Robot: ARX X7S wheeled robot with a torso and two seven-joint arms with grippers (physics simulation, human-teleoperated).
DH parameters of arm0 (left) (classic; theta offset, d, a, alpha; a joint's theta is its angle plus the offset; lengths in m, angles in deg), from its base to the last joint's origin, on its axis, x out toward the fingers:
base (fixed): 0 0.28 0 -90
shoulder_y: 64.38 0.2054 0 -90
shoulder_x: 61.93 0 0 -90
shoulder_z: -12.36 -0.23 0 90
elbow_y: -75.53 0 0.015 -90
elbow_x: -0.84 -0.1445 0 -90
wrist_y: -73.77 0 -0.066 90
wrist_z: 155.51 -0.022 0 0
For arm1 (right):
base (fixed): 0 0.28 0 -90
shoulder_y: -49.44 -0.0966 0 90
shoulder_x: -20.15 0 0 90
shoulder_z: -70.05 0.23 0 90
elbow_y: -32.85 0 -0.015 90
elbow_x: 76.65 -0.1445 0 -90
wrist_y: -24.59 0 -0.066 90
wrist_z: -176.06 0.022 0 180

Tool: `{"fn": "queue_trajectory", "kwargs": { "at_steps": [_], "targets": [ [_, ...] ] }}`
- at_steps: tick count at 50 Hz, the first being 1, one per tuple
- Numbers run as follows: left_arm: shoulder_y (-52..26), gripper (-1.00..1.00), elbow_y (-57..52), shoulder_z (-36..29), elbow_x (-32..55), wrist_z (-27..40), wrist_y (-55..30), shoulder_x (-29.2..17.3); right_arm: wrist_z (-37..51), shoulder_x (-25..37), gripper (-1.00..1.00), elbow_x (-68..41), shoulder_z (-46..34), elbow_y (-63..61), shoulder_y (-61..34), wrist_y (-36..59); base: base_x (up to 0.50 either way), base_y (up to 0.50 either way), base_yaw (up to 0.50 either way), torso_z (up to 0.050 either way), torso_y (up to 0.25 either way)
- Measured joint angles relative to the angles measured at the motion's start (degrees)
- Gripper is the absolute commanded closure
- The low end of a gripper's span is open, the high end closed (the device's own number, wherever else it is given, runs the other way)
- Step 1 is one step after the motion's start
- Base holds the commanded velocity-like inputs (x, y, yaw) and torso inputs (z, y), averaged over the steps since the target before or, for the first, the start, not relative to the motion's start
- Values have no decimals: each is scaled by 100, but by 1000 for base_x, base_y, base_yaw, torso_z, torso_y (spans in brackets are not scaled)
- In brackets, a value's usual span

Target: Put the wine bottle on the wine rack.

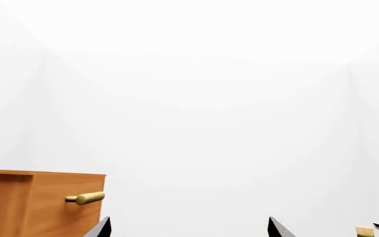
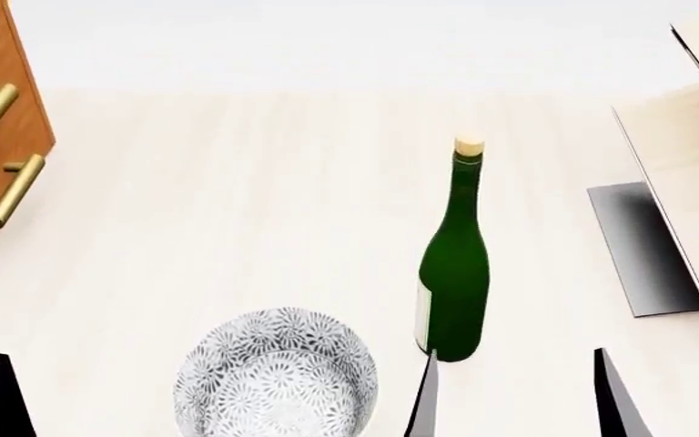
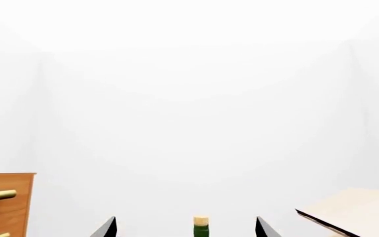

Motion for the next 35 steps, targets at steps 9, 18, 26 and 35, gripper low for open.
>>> {"fn": "queue_trajectory", "kwargs": {
  "at_steps": [9,18,26,35],
  "targets": [
    [-5,-100,11,-26,1,27,7,-21,28,25,-100,5,-19,-1,0,-6,128,0,0,0,0],
    [-7,-100,19,-54,1,52,18,-42,52,47,-100,16,-45,12,2,-22,128,0,0,0,0],
    [-11,-100,30,-77,0,73,29,-61,75,67,-100,17,-63,15,-1,-27,128,0,0,0,0],
    [-12,-100,33,-99,3,99,34,-83,100,90,-100,16,-84,12,-2,-25,127,0,0,0,0]
  ]
}}
